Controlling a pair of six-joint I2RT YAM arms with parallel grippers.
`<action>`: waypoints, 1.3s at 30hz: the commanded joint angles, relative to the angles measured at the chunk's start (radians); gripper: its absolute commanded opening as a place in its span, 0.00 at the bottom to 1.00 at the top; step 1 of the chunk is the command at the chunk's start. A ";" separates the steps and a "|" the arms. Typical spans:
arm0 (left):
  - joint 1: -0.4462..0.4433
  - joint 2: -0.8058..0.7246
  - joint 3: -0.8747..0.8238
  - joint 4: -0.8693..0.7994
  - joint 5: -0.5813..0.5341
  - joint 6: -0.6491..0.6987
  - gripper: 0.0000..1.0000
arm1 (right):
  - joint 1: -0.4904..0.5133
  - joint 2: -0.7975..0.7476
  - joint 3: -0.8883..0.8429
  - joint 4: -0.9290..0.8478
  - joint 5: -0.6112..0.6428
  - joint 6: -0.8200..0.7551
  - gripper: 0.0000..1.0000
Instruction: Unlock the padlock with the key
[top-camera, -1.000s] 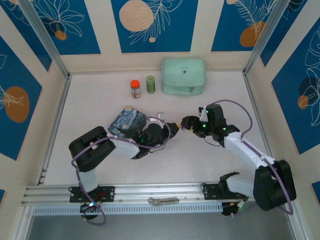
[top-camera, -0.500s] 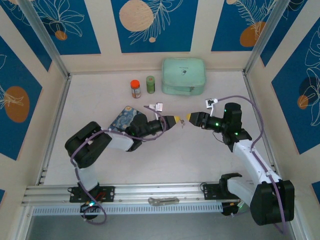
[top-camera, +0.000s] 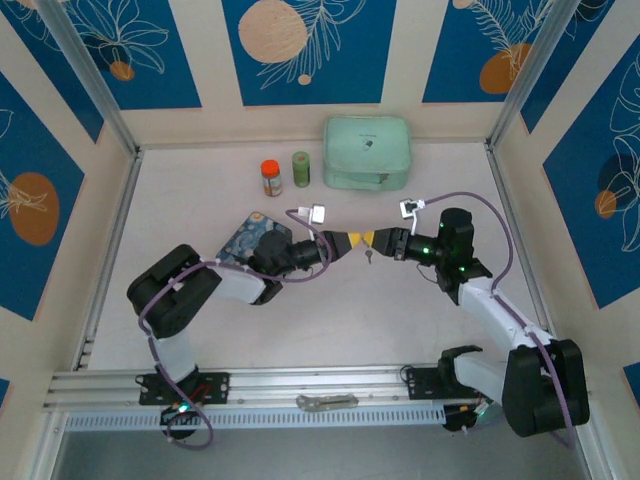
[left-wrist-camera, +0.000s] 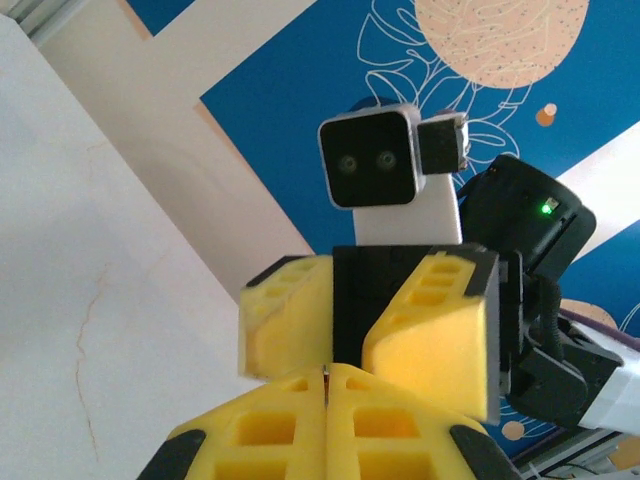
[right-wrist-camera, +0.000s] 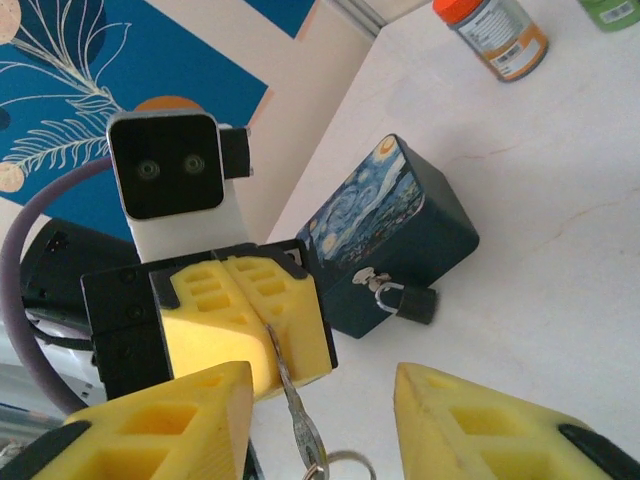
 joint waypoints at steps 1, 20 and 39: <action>-0.001 -0.018 -0.017 0.069 -0.024 -0.001 0.00 | 0.013 0.001 -0.028 0.033 -0.025 0.014 0.38; -0.006 -0.042 -0.049 0.056 -0.082 -0.009 0.45 | 0.035 0.032 -0.022 0.038 -0.019 0.017 0.00; -0.001 -0.559 -0.163 -1.287 -0.768 0.139 0.80 | 0.075 0.019 0.033 -0.260 0.300 -0.096 0.00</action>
